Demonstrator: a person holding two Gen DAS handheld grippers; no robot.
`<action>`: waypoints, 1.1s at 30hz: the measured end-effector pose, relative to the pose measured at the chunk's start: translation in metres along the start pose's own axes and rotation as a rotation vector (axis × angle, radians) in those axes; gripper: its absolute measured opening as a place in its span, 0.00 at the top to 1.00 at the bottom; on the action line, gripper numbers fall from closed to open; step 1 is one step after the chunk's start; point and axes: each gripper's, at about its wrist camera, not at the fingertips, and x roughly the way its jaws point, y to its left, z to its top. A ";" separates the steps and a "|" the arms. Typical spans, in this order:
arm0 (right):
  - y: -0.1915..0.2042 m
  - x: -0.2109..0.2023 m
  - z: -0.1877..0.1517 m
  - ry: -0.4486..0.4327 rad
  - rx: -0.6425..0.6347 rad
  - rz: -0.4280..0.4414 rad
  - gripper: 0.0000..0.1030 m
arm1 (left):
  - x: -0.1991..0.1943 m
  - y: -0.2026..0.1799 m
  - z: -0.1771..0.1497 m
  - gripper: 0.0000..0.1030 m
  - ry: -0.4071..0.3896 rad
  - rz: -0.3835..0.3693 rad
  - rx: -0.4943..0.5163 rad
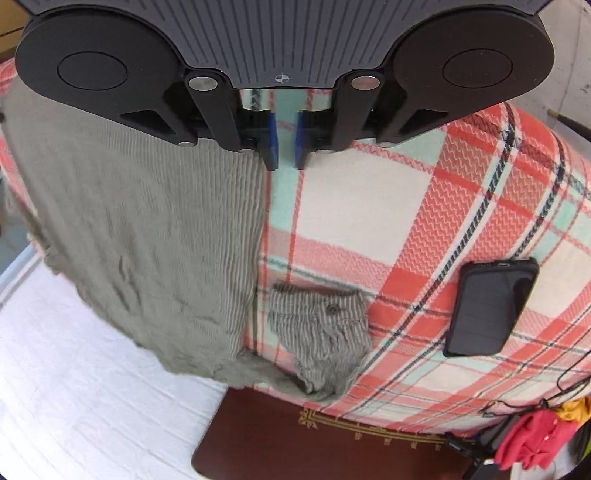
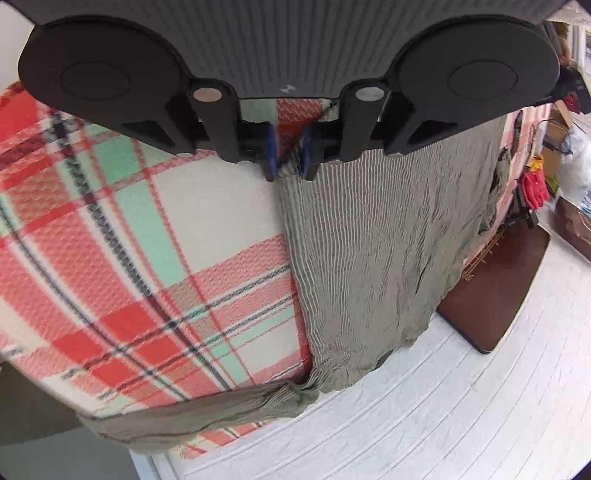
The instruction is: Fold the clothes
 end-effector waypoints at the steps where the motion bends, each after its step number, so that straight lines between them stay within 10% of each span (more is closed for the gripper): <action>1: 0.002 -0.004 0.002 -0.005 -0.010 -0.012 0.64 | -0.005 -0.004 0.004 0.73 -0.018 -0.001 0.011; 3: 0.015 -0.016 0.016 -0.052 -0.051 -0.005 0.62 | -0.013 -0.019 0.019 0.44 -0.060 -0.022 0.036; 9: 0.054 0.008 0.090 -0.157 -0.089 0.079 0.46 | 0.008 -0.067 0.089 0.18 -0.203 -0.047 0.051; 19: 0.029 0.170 0.194 -0.065 0.230 0.111 0.46 | 0.143 -0.055 0.195 0.18 -0.101 0.088 -0.137; 25: 0.033 0.224 0.206 -0.047 0.191 0.065 0.47 | 0.194 -0.050 0.220 0.20 -0.052 0.120 -0.176; 26: 0.032 0.229 0.207 -0.045 0.195 0.056 0.49 | 0.201 -0.050 0.223 0.25 -0.047 0.120 -0.182; 29: 0.036 0.232 0.212 -0.052 0.153 0.046 0.92 | 0.215 -0.049 0.228 1.00 -0.035 0.121 -0.176; 33: 0.028 0.222 0.218 -0.112 0.151 0.008 0.93 | 0.213 -0.039 0.230 1.00 -0.120 0.243 -0.170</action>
